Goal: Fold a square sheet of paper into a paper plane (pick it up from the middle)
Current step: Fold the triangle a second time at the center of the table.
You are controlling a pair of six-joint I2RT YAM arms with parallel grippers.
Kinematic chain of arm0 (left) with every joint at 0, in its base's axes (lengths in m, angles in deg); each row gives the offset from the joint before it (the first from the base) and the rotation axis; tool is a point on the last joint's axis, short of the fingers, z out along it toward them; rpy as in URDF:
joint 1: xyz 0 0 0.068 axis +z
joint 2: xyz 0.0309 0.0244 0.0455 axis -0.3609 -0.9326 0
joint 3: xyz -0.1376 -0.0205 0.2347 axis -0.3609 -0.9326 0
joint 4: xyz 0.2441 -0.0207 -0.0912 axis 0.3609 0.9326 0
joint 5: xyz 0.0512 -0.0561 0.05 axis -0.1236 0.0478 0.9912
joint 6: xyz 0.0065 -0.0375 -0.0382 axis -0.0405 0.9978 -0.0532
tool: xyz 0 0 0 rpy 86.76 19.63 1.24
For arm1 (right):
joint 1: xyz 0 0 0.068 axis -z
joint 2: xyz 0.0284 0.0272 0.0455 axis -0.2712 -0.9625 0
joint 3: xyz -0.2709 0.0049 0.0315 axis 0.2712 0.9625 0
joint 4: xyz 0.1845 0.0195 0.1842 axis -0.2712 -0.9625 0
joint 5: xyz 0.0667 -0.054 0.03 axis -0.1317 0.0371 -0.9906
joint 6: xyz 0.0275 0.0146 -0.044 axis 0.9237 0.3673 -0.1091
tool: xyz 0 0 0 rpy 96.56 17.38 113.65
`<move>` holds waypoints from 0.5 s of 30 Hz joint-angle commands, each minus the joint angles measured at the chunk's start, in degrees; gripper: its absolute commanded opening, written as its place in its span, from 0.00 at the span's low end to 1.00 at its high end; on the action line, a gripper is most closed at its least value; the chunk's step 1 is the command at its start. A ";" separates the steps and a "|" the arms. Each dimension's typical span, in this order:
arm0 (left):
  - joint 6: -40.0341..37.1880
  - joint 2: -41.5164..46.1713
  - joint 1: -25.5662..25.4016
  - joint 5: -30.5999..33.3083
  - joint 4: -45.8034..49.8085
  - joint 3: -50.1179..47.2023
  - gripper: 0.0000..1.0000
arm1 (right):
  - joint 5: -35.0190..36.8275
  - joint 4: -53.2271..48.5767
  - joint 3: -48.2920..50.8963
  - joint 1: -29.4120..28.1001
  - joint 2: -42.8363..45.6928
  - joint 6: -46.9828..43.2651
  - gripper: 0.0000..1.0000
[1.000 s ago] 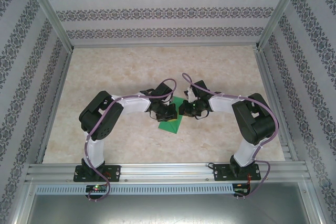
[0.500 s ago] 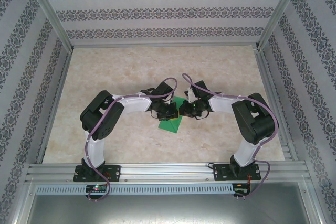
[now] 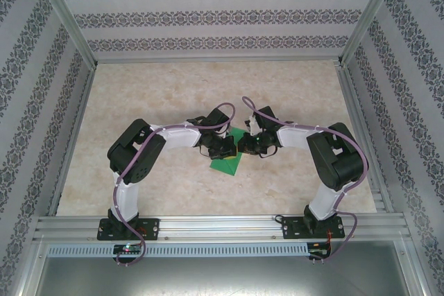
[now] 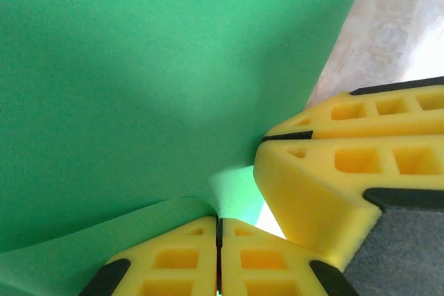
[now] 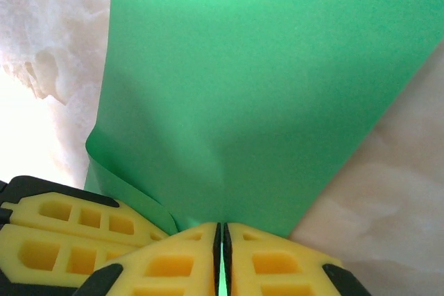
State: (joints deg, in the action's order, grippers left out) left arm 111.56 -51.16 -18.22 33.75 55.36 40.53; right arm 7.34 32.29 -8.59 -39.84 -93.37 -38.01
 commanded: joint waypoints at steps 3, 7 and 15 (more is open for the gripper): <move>-1.78 -2.07 -0.70 0.23 0.76 0.75 0.09 | 0.29 -1.11 -1.62 1.27 0.52 -1.48 0.14; -1.97 -1.93 -0.70 0.28 0.96 0.66 0.10 | 0.74 -1.35 -2.52 1.97 -0.44 -1.57 0.14; -2.12 -1.96 -0.70 0.08 1.02 0.83 0.09 | 2.04 -2.61 -3.45 2.92 -2.83 -2.30 0.14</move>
State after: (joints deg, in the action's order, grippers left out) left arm 110.95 -51.53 -18.22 33.54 55.16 40.97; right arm 8.06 31.37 -10.82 -37.58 -94.62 -38.49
